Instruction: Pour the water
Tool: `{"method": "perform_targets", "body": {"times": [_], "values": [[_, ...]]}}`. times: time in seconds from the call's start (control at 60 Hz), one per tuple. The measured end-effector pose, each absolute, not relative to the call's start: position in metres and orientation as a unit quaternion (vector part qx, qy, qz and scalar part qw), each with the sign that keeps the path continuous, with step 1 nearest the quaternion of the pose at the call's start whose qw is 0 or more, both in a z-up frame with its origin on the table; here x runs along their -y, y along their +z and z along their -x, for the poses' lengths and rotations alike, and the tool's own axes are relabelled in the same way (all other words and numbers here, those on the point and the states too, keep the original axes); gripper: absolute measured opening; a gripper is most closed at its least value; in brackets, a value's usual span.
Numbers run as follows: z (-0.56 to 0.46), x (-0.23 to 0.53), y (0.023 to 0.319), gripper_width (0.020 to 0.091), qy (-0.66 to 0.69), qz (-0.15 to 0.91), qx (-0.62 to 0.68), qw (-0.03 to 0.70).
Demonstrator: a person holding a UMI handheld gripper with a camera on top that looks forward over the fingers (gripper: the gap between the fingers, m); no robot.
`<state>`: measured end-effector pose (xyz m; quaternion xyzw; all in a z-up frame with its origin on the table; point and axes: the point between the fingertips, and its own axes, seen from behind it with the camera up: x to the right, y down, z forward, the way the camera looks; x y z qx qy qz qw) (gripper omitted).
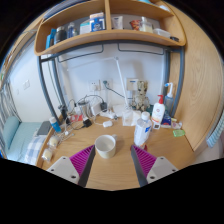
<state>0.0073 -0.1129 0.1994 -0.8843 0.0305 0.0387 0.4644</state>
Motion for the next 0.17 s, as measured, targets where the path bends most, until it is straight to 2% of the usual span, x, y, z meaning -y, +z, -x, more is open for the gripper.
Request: {"method": "perform_targets", "body": {"times": [0.167], "values": [[0.009,0.130,0.192,0.0718,0.028,0.895,-0.010,0.445]]}}
